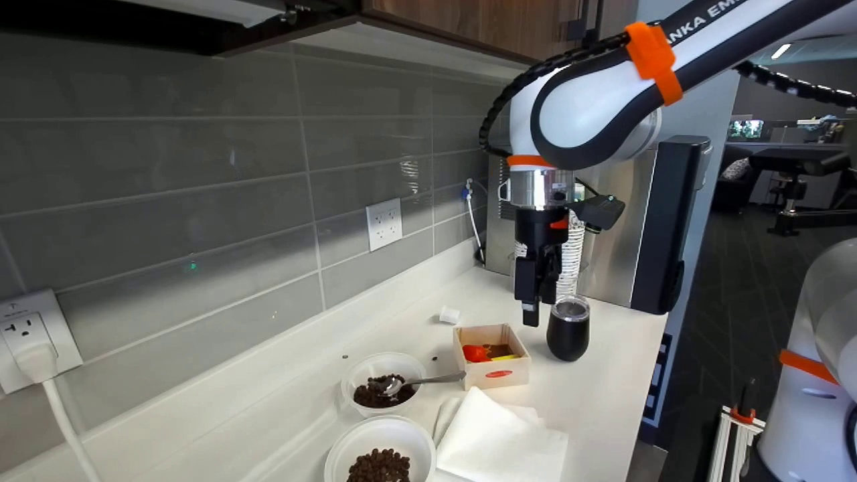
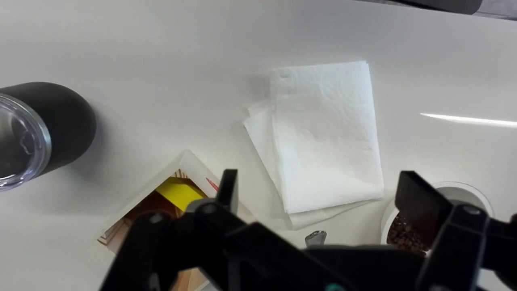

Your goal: Use the silver spoon to stir the contents in the white bowl on the right.

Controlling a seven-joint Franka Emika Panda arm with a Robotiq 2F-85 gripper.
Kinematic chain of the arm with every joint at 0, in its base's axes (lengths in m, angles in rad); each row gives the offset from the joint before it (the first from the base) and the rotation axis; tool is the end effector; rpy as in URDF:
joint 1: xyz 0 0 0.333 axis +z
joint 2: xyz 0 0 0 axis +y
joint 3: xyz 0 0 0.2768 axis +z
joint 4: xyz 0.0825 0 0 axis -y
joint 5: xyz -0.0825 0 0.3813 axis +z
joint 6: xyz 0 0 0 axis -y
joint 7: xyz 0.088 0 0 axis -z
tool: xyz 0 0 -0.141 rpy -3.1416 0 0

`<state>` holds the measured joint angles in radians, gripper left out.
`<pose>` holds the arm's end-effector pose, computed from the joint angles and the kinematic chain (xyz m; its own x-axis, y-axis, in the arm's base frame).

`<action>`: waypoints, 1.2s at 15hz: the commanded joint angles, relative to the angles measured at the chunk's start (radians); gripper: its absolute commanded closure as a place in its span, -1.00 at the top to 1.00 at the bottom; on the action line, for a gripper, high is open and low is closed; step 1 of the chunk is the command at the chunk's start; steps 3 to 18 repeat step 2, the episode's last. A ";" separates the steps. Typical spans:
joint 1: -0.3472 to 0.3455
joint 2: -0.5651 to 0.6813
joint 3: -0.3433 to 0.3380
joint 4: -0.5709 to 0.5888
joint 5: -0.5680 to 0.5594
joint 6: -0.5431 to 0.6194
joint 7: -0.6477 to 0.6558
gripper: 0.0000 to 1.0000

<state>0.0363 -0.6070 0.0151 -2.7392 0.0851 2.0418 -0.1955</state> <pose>0.3509 0.0243 0.3261 0.9762 0.2028 -0.0773 0.1967 -0.9772 -0.0799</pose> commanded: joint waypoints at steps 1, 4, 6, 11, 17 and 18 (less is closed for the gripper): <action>0.013 -0.108 -0.015 -0.010 -0.009 -0.052 0.019 1.00; 0.012 -0.124 -0.015 -0.015 -0.011 -0.054 0.021 1.00; 0.012 -0.124 -0.015 -0.015 -0.011 -0.054 0.021 1.00; 0.012 -0.124 -0.015 -0.015 -0.011 -0.054 0.021 1.00; 0.012 -0.124 -0.015 -0.015 -0.011 -0.054 0.021 1.00; 0.012 -0.124 -0.015 -0.015 -0.011 -0.054 0.021 1.00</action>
